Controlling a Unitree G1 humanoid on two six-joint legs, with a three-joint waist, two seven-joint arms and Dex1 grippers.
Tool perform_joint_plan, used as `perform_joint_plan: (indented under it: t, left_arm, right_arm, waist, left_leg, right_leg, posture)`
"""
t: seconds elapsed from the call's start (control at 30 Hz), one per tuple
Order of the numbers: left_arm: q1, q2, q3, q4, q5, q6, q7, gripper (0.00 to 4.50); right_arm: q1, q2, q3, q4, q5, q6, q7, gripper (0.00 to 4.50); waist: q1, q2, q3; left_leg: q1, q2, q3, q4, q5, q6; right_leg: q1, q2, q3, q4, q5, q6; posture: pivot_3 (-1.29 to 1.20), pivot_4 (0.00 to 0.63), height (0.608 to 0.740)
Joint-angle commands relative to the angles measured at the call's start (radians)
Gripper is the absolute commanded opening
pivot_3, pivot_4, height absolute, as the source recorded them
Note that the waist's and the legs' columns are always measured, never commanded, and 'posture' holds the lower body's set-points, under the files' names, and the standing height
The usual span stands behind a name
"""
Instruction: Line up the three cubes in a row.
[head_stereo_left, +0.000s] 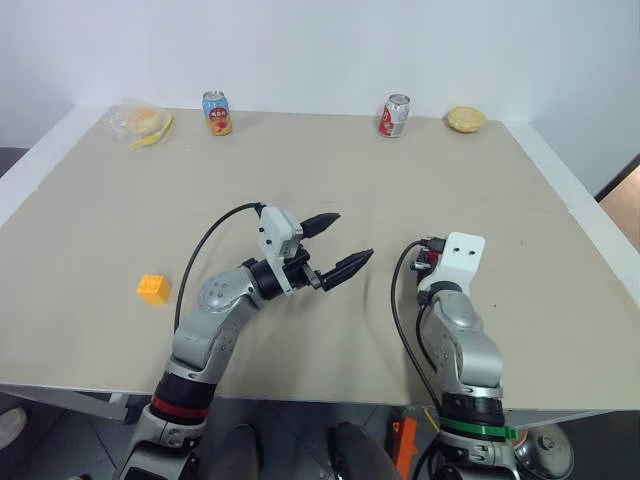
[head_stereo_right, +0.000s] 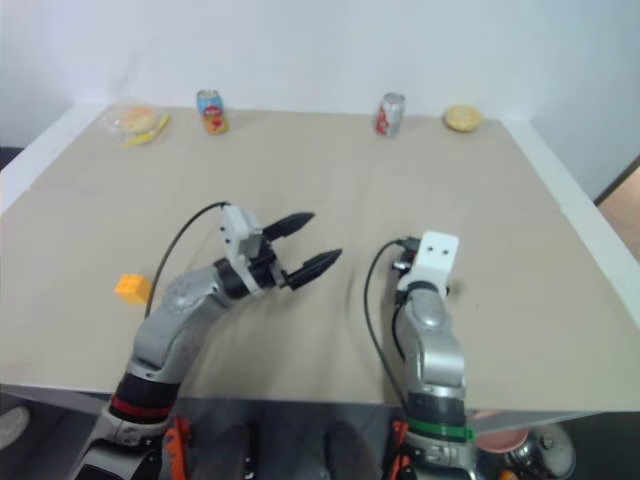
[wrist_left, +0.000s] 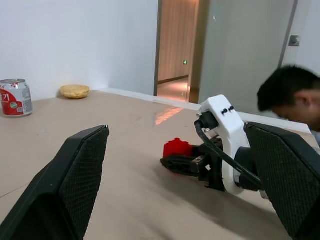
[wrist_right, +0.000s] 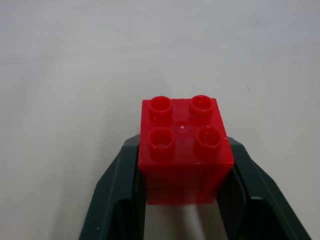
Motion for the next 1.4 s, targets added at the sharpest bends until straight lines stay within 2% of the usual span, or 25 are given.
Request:
perform_joint_plan:
  t: [0.03,0.07,0.2,0.3,0.5,0.9,0.97,1.0,1.03,1.07,1.2,1.3,1.4]
  left_arm:
    - [0.02,0.059,0.008,-0.04,-0.025,-0.013,-0.078,4.5]
    - [0.026,0.074,0.008,-0.044,-0.03,-0.011,-0.097,4.5]
    - [0.083,0.2,0.011,-0.07,-0.062,-0.019,-0.247,4.5]
    - [0.122,0.298,0.024,-0.079,-0.077,-0.027,-0.348,4.5]
    - [0.163,0.394,0.032,-0.068,-0.074,-0.06,-0.442,4.5]
    - [0.192,0.404,0.047,-0.088,-0.079,-0.059,-0.432,4.5]
    - [0.205,0.406,0.05,-0.098,-0.079,-0.057,-0.424,4.5]
    - [0.211,0.406,0.053,-0.103,-0.078,-0.057,-0.417,4.5]
    - [0.218,0.403,0.06,-0.108,-0.079,-0.056,-0.403,4.5]
    - [0.224,0.4,0.066,-0.112,-0.079,-0.055,-0.389,4.5]
    - [0.244,0.388,0.094,-0.127,-0.079,-0.049,-0.328,4.5]
    - [0.223,0.339,0.166,-0.12,-0.083,0.007,-0.161,4.5]
    - [0.184,0.301,0.189,-0.098,-0.02,0.029,-0.023,4.5]
  right_arm:
    - [-0.023,-0.172,0.049,-0.008,0.088,-0.052,0.323,1.27]
    - [-0.022,-0.214,0.064,-0.003,0.098,-0.07,0.388,1.27]
    - [0.023,-0.452,0.131,-0.016,0.231,-0.135,0.852,1.27]
    - [0.038,-0.58,0.161,-0.023,0.335,-0.141,1.132,1.27]
    - [0.016,-0.68,0.282,0.025,0.282,-0.245,1.357,1.27]
    - [-0.04,-0.641,0.377,0.233,0.198,-0.472,1.498,1.27]
    - [-0.038,-0.639,0.374,0.237,0.201,-0.482,1.507,2.29]
    - [-0.037,-0.638,0.37,0.234,0.207,-0.48,1.51,2.48]
    - [-0.035,-0.638,0.36,0.215,0.223,-0.462,1.509,2.96]
    - [-0.034,-0.639,0.35,0.192,0.24,-0.44,1.507,3.16]
    - [-0.033,-0.651,0.303,0.076,0.323,-0.332,1.486,4.46]
    - [-0.06,-0.628,0.232,-0.071,0.444,-0.187,1.38,4.46]
    - [-0.089,-0.588,0.215,-0.132,0.461,-0.129,1.277,4.46]
  waist:
    - [-0.001,0.001,0.001]
    - [-0.001,0.001,0.001]
    - [-0.001,0.002,0.001]
    - [-0.001,0.002,0.001]
    - [0.0,0.001,0.002]
    - [0.001,0.001,0.002]
    - [0.001,0.001,0.002]
    - [0.001,0.001,0.002]
    - [0.001,0.001,0.002]
    - [0.002,0.001,0.002]
    - [0.001,0.001,0.002]
    - [0.001,0.001,0.002]
    - [0.002,0.0,0.002]
  left_leg:
    - [0.0,0.0,0.0,0.0,0.0,0.0]
    - [0.0,0.0,0.0,0.0,0.0,0.0]
    - [0.001,0.0,0.0,-0.002,0.0,0.0]
    - [0.001,0.0,0.0,-0.002,-0.001,0.001]
    - [0.001,0.0,0.0,-0.001,-0.001,0.0]
    - [0.001,0.0,0.002,-0.001,-0.002,-0.001]
    - [0.001,0.0,0.002,-0.001,-0.002,-0.001]
    - [0.001,0.0,0.002,-0.001,-0.002,-0.001]
    - [0.0,0.0,0.002,-0.001,-0.002,-0.001]
    - [0.0,0.0,0.002,-0.001,-0.002,-0.001]
    - [0.001,0.0,0.002,-0.001,-0.002,-0.001]
    - [0.0,0.0,0.002,0.0,-0.002,-0.001]
    - [0.001,0.001,0.001,0.0,-0.002,-0.001]
  right_leg:
    - [0.0,0.0,0.0,0.0,0.0,0.0]
    - [0.0,0.0,0.0,0.0,0.0,0.0]
    - [0.0,0.0,0.0,0.0,-0.001,-0.001]
    - [0.0,0.0,-0.001,0.0,-0.003,-0.002]
    - [-0.001,-0.001,0.0,0.0,-0.003,-0.002]
    - [-0.002,-0.002,-0.001,0.0,-0.003,-0.002]
    - [-0.002,-0.002,-0.001,0.0,-0.003,-0.002]
    - [-0.002,-0.002,-0.001,0.0,-0.003,-0.002]
    - [-0.002,-0.002,-0.001,0.0,-0.003,-0.002]
    - [-0.002,-0.002,-0.001,0.0,-0.003,-0.002]
    - [-0.002,-0.002,-0.001,0.0,-0.003,-0.002]
    - [-0.002,-0.002,0.0,0.0,-0.003,-0.001]
    - [-0.001,-0.001,-0.001,0.0,-0.002,-0.001]
  posture:
    - [0.0,0.15,0.736]
    - [0.0,0.15,0.736]
    - [0.0,0.15,0.736]
    - [0.0,0.15,0.736]
    - [0.0,0.15,0.736]
    - [0.0,0.15,0.736]
    - [0.0,0.15,0.736]
    - [0.0,0.15,0.736]
    - [0.0,0.15,0.736]
    - [0.0,0.15,0.736]
    - [0.0,0.15,0.736]
    - [0.0,0.15,0.736]
    - [0.0,0.15,0.736]
